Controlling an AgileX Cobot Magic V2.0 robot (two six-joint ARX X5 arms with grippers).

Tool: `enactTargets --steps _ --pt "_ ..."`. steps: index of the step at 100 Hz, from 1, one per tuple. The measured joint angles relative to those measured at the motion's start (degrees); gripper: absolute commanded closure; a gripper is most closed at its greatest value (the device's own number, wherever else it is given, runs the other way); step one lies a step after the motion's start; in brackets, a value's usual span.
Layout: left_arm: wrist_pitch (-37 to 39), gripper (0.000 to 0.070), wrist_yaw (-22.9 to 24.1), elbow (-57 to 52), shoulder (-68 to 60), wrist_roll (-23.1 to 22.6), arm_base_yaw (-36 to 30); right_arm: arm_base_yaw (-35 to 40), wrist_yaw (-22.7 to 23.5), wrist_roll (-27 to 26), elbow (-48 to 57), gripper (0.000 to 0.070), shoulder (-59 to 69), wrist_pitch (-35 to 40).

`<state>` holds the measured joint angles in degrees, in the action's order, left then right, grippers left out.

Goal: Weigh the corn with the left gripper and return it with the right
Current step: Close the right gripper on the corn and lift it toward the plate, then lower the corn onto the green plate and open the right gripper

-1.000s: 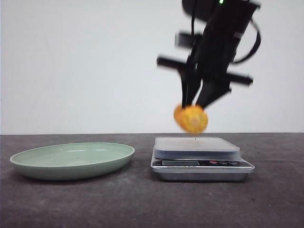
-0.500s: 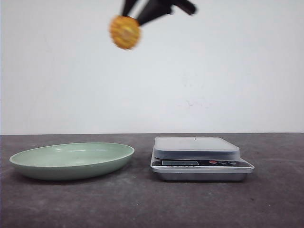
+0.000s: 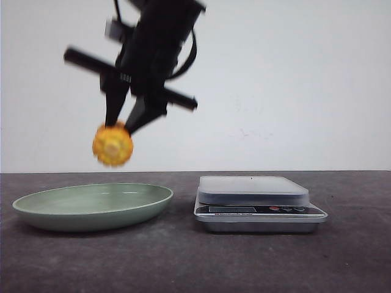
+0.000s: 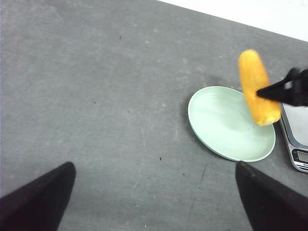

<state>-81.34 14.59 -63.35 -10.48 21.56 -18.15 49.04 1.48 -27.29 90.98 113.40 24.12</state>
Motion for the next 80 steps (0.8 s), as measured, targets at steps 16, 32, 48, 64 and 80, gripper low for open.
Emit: enactTargets --steps 16,32,48,64,80 --pt "0.0 0.0069 0.0 0.0 0.0 0.0 0.0 0.57 0.02 -1.38 0.0 0.07 2.47 -0.2" --pt "0.0 0.0069 0.0 0.0 0.0 0.0 0.0 1.7 0.09 -1.81 0.0 0.07 3.74 -0.55" --pt "0.0 0.0069 0.0 0.0 0.0 0.0 0.0 2.78 0.02 -2.64 0.0 0.07 3.78 -0.52" --pt "0.0 0.0069 0.0 0.0 0.0 -0.04 0.0 2.99 -0.37 -2.99 0.0 0.0637 4.42 -0.07" --pt "0.0 0.0069 0.0 0.0 0.0 -0.48 0.0 2.97 -2.78 -3.02 0.0 0.0284 4.7 -0.39"
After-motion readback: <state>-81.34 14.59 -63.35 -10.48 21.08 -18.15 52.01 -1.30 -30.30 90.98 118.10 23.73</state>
